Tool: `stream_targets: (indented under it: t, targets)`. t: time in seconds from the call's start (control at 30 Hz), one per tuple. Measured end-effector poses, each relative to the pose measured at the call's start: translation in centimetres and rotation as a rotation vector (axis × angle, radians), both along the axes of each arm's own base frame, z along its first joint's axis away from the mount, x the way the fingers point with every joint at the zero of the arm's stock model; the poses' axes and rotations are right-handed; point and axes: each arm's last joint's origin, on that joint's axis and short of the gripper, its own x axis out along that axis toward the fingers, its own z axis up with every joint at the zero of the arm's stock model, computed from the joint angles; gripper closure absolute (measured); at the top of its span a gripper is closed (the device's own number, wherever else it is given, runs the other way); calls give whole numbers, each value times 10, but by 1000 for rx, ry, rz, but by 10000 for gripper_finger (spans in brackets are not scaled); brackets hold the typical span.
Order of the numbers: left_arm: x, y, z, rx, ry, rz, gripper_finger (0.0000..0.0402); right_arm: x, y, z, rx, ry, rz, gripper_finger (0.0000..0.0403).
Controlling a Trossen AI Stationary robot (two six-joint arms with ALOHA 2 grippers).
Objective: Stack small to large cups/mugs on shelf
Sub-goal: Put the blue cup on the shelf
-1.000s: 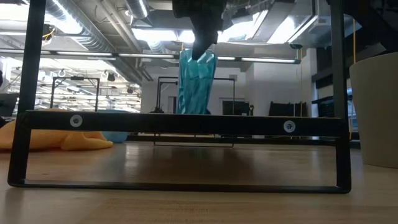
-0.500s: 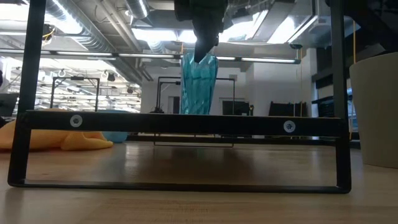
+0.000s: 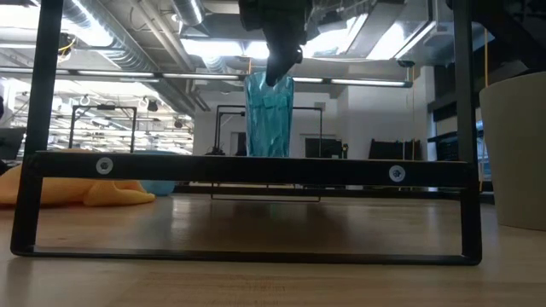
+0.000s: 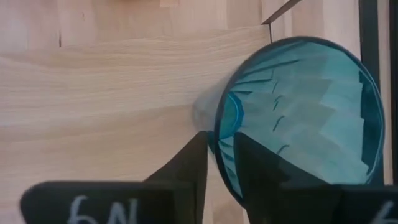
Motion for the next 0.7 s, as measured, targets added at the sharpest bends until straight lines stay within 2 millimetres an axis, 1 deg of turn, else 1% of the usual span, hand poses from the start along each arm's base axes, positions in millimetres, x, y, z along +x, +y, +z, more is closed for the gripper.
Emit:
stream_targets:
  t: [0.27, 0.43, 0.57, 0.7]
  targets:
    - [0, 0, 0, 0, 0, 0, 379, -7, 1, 0, 25, 59, -45, 312]
    - [0, 0, 0, 0, 0, 0, 379, -8, 7, 2, 32, 63, -31, 308]
    - [0, 0, 0, 0, 0, 0, 379, -9, 13, 11, 29, 8, -19, 304]
    - [0, 0, 0, 0, 0, 0, 379, -15, 14, 28, 26, -70, -23, 300]
